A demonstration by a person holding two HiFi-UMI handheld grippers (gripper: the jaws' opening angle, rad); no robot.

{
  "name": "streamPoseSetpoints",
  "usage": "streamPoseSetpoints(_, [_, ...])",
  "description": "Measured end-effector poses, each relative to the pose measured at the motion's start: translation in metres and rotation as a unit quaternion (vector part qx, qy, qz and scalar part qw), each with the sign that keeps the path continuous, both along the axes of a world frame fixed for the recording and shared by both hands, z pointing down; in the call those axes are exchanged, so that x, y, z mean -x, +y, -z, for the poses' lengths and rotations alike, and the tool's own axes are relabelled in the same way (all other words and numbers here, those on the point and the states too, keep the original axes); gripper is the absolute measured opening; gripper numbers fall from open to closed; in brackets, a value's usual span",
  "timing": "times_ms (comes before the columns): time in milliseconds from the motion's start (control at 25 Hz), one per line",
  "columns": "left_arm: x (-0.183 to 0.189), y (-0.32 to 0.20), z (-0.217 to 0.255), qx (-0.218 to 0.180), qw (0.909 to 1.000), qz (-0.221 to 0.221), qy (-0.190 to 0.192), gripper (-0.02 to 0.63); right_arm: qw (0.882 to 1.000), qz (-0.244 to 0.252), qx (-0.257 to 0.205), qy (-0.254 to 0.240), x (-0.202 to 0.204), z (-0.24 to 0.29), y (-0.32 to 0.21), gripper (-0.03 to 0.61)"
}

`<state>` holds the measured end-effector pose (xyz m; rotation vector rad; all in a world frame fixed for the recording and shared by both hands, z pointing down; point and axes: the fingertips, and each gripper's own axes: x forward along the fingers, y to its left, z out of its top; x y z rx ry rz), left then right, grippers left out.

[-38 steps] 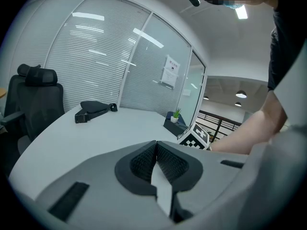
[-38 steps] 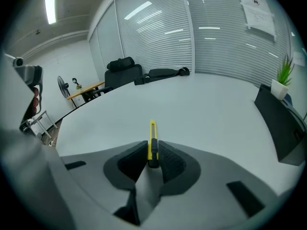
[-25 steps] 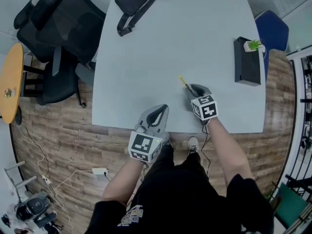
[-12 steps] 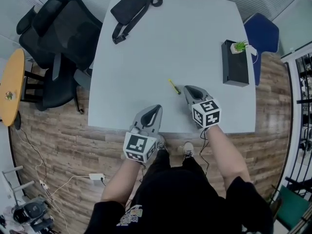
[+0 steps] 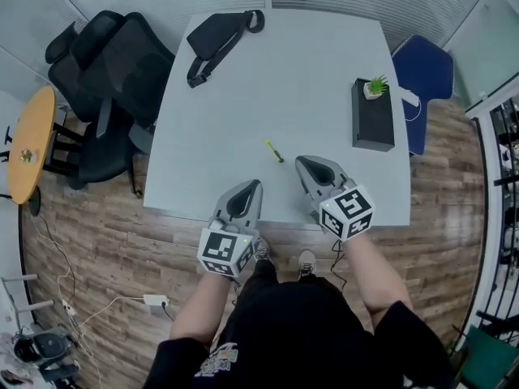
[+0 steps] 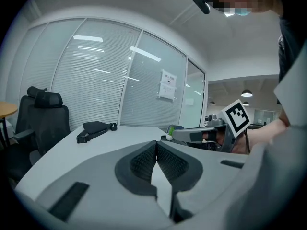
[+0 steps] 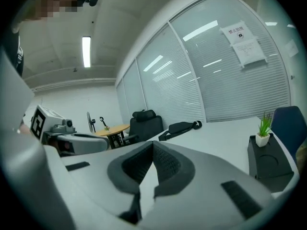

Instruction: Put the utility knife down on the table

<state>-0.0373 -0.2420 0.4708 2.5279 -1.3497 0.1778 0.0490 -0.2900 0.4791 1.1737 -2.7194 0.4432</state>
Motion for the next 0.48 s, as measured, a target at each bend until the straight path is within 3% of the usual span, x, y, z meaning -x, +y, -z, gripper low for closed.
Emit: streamPoseSetpoints(480, [-0.048,0.065,0.052,-0.05,0.997,0.06,0.003,0.005,0.995,0.061,-0.078,-0.029,-0.051,0.076,0.074,0.003])
